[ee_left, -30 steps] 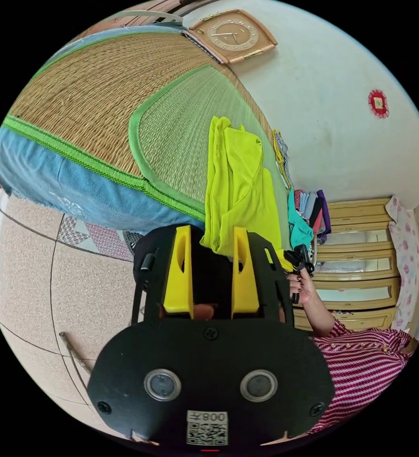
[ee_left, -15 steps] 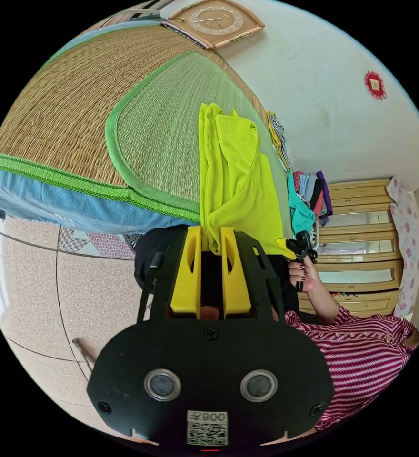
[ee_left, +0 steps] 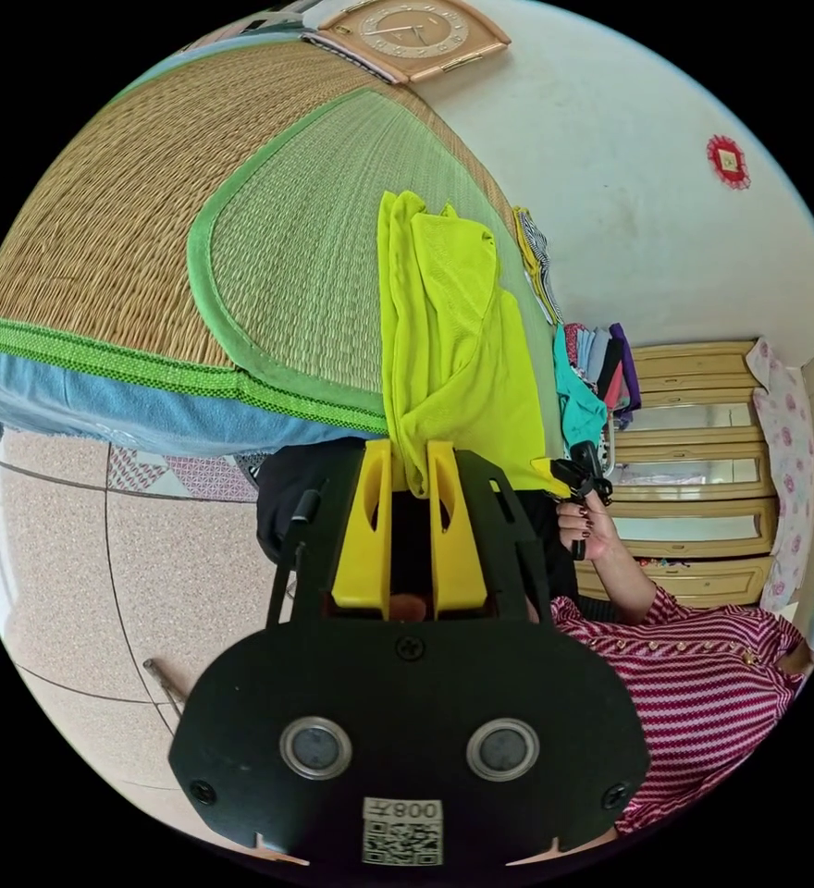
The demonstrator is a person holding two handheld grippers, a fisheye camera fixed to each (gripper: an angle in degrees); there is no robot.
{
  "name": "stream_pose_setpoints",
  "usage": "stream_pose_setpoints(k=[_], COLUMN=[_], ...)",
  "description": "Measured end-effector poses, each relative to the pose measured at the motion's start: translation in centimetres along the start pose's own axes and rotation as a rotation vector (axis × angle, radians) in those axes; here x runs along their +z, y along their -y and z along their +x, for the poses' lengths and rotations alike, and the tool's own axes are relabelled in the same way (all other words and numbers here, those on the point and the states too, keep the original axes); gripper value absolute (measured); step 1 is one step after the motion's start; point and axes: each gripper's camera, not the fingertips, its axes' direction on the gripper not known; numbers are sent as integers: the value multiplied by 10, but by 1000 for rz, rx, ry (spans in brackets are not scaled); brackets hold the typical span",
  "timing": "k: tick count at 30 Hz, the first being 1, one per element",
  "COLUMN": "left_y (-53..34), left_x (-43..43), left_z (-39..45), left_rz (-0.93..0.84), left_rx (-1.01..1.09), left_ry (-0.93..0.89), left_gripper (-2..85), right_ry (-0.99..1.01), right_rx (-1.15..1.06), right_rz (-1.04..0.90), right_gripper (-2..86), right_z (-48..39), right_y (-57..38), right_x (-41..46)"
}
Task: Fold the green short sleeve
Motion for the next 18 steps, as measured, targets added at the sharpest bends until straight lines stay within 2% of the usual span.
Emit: stream_pose_setpoints(k=[18], left_y=[-65], left_x=[-46], left_z=[7], left_rz=[153], left_rx=[16], left_ry=[-272], left_gripper=[24], right_ry=[42], right_rx=[-107], right_rz=[-1], right_gripper=[25], right_z=[-16], right_y=[-38], right_x=[-30])
